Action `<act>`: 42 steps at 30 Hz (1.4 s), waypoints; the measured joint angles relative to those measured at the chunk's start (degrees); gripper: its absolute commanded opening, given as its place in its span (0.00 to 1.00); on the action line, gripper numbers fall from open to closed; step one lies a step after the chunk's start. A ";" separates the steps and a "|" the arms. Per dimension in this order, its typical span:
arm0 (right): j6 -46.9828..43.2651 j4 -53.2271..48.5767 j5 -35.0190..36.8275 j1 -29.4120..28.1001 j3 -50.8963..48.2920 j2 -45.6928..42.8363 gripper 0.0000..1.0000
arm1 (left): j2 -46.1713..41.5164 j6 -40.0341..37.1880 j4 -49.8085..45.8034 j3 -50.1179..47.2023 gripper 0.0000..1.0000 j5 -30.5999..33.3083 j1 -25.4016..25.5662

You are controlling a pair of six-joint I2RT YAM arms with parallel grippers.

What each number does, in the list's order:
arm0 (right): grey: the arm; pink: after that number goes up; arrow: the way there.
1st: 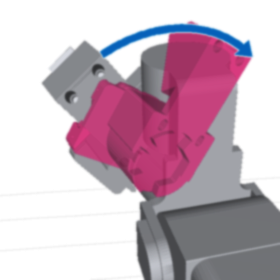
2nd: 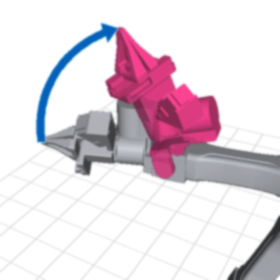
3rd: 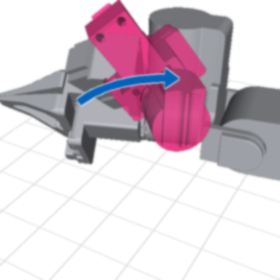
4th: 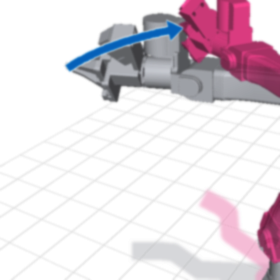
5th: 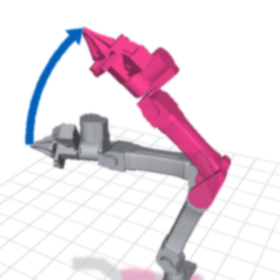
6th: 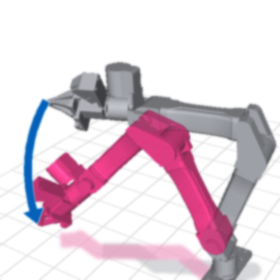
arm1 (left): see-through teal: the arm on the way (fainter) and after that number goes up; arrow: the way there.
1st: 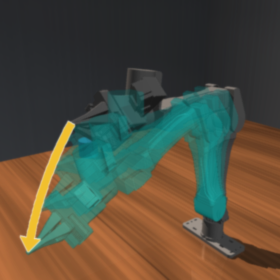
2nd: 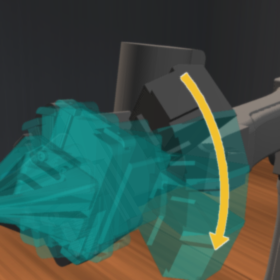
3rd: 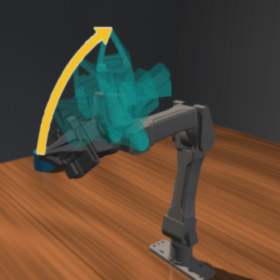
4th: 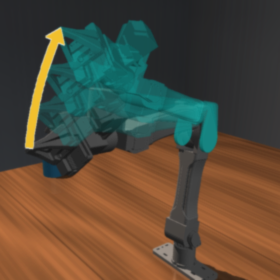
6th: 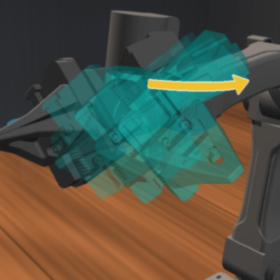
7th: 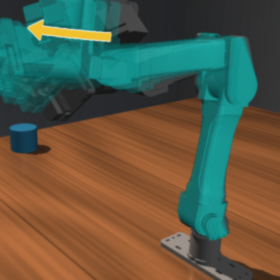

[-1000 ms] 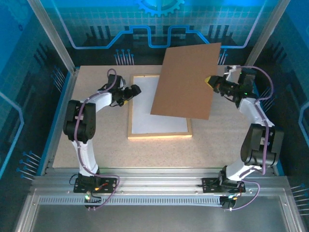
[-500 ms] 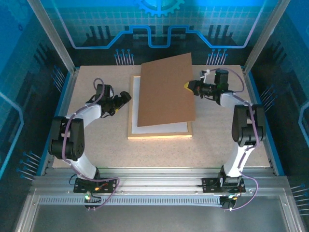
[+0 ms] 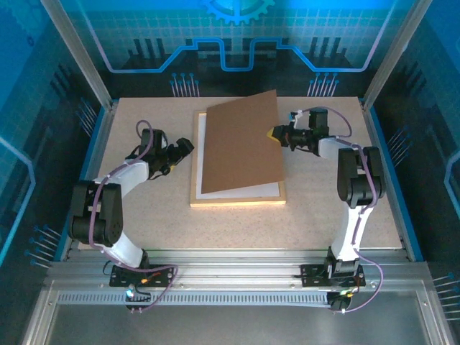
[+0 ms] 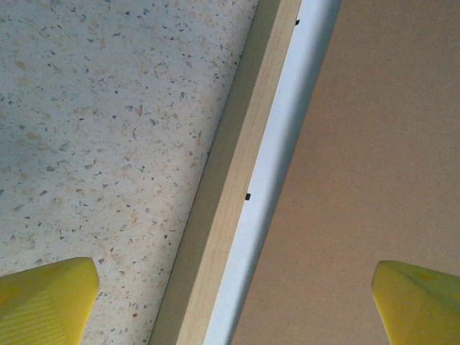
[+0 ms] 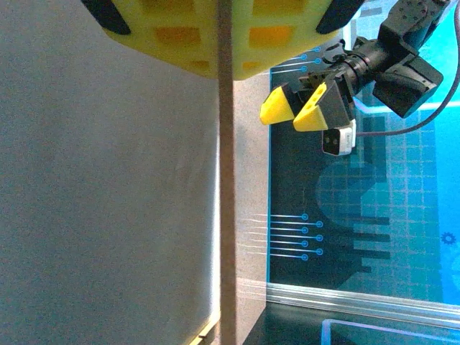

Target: Put the photo into the frame

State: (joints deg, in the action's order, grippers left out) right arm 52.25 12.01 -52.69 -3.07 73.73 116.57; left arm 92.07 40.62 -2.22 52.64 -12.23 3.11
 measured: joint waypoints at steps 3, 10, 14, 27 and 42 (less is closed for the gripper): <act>0.31 -0.07 -0.04 -0.04 0.61 1.01 0.00 | 0.00 0.02 0.02 0.00 0.99 0.13 -0.02; -0.20 -1.73 -0.22 -0.31 1.79 1.33 0.00 | 0.00 0.63 0.96 -1.01 0.99 0.44 -1.11; -1.05 -3.02 -0.50 -0.33 2.03 1.33 0.00 | 0.00 1.14 1.07 -1.33 0.99 0.46 -1.31; -2.80 -6.05 -0.94 -1.40 3.63 1.97 0.00 | -0.50 1.46 1.25 -2.27 0.99 0.46 -1.31; -1.11 -4.70 -0.63 -1.90 2.97 2.01 0.00 | -0.96 1.44 1.27 -3.10 0.99 0.48 -1.31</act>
State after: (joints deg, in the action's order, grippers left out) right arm 51.13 7.31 -53.32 -4.97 76.71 118.58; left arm 91.11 42.06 -0.95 49.54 -11.75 1.80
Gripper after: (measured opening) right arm 0.075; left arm 0.991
